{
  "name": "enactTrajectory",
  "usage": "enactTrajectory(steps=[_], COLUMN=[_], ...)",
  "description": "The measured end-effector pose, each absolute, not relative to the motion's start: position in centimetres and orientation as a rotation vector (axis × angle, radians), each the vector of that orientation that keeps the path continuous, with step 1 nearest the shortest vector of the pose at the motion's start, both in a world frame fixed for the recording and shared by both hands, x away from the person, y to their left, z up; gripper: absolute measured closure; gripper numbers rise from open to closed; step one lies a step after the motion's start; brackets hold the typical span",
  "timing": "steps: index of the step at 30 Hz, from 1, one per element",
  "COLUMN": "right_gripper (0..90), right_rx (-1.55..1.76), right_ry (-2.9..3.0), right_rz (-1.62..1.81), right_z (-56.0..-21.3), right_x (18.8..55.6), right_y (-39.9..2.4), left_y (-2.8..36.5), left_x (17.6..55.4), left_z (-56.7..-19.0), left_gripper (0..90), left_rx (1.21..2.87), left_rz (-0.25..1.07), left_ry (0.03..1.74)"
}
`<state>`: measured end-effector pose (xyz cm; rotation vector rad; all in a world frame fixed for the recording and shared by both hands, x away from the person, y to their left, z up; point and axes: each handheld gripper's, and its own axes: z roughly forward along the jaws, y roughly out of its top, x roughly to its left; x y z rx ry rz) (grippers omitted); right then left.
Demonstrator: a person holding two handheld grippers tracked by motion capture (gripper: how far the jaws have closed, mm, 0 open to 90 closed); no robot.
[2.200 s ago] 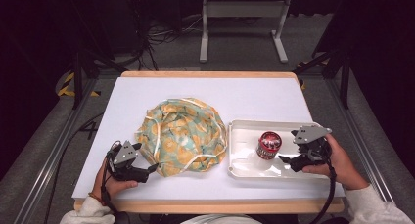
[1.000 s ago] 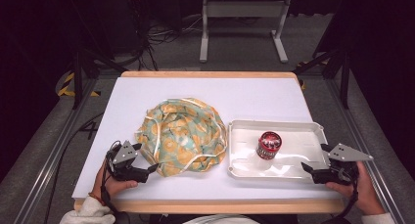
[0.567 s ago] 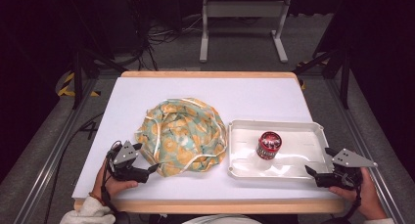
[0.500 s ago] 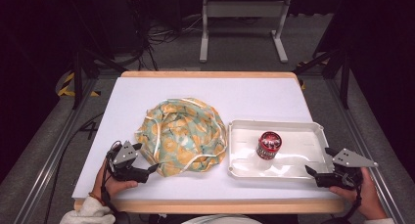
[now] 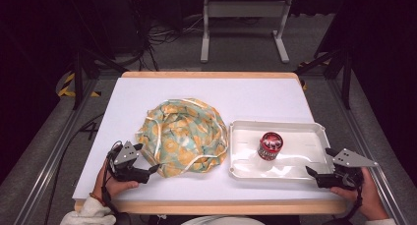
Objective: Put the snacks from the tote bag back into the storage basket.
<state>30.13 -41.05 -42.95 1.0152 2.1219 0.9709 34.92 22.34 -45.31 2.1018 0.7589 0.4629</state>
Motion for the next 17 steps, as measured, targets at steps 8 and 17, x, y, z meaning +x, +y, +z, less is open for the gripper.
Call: enactTrajectory(steps=[8, 17], right_gripper=[6.4, 6.5], right_rx=[1.007, 0.997], right_ry=[2.126, 2.116], right_rz=[0.973, 0.99], right_z=[-42.77, -42.43], right_x=[30.18, 30.32], right_y=[-40.89, -40.94], left_y=[22.55, 22.62], left_x=[34.83, 34.69], left_z=[-45.25, -45.18], left_gripper=[6.3, 6.2], left_rx=[2.092, 2.088], left_rz=[0.473, 0.485], left_ry=[0.767, 0.783])
